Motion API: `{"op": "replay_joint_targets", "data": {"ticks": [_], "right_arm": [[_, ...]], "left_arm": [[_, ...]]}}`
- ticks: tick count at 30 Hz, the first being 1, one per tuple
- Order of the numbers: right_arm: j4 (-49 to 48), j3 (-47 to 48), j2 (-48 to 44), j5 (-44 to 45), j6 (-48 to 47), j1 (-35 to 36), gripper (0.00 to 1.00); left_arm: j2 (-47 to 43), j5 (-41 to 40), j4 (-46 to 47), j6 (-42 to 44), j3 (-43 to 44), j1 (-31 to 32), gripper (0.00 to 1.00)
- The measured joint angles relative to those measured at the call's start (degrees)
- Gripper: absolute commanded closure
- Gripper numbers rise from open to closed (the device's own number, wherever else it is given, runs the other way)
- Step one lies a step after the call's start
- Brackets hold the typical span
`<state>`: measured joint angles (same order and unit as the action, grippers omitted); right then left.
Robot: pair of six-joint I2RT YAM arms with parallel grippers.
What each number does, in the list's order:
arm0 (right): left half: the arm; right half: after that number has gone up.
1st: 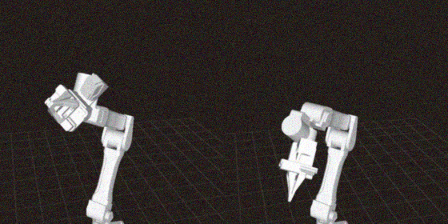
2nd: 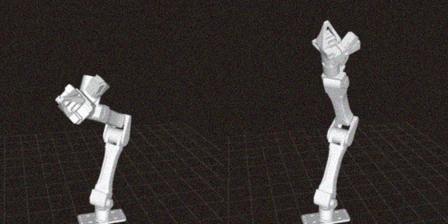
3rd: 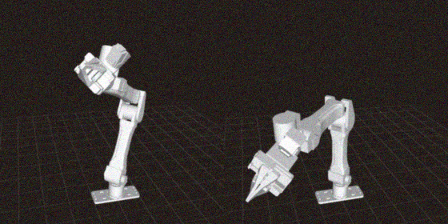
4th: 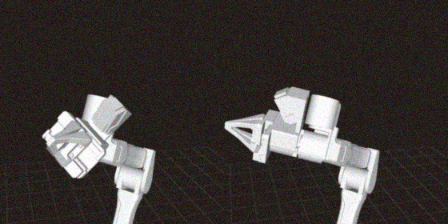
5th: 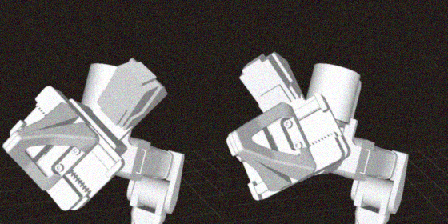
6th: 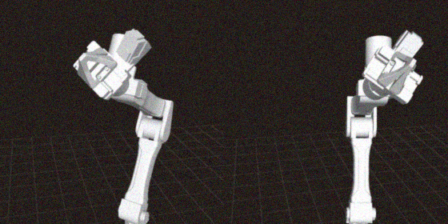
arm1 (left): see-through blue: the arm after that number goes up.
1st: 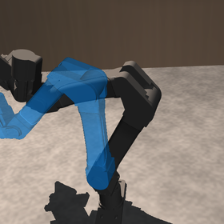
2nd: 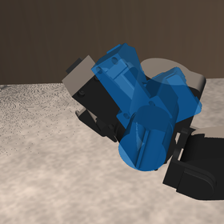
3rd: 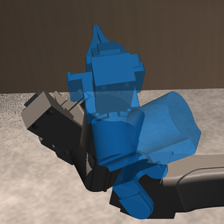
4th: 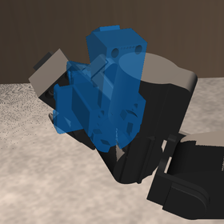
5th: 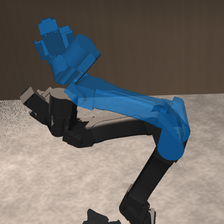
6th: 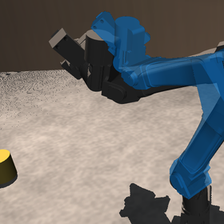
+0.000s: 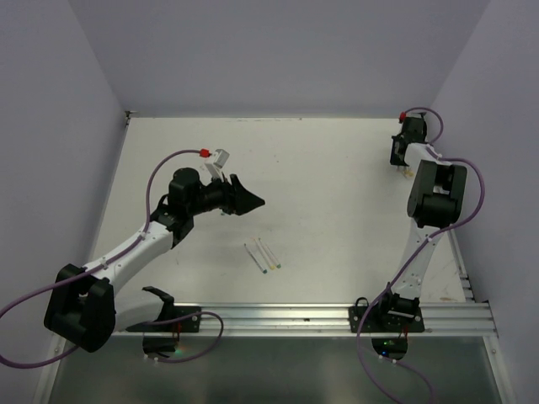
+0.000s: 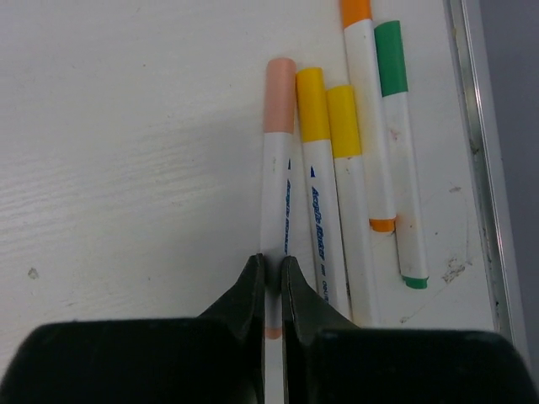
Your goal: Open the pen caps
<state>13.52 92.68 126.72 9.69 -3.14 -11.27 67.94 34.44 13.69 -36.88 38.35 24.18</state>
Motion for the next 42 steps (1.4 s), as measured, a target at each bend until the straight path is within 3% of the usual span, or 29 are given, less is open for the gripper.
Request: {"op": "replay_joint_targets", "data": {"ticks": [6,13,21,30,38,42], "right_arm": [[-3.5,-3.1,-1.3,1.1,-0.3,0.4,1.00],[0.1,-5.1,-4.5,6.3,1.3,4.3,1.00],[3.8,-18.6,-26.1,8.5,6.3,18.5,1.00],[5.2,-40.6,-55.7,-0.4,17.4,36.5,1.00],[6.1,-45.3,-59.7,-3.3,27.5,54.2,1.00],[6.5,-44.8,-58.3,-1.7,29.4,57.3,1.00]], "left_arm": [[0.0,0.3,-1.6,0.0,0.0,0.0,0.34],[-2.7,0.4,-6.3,-0.8,0.0,0.0,0.33],[-9.8,1.1,-9.6,-4.5,0.0,0.0,0.30],[-13.2,2.2,-11.9,-8.5,-0.8,0.0,0.27],[-12.1,2.3,-8.1,-12.3,-4.3,0.0,0.26],[-9.5,2.3,-6.0,-14.5,-7.0,0.0,0.26]]}}
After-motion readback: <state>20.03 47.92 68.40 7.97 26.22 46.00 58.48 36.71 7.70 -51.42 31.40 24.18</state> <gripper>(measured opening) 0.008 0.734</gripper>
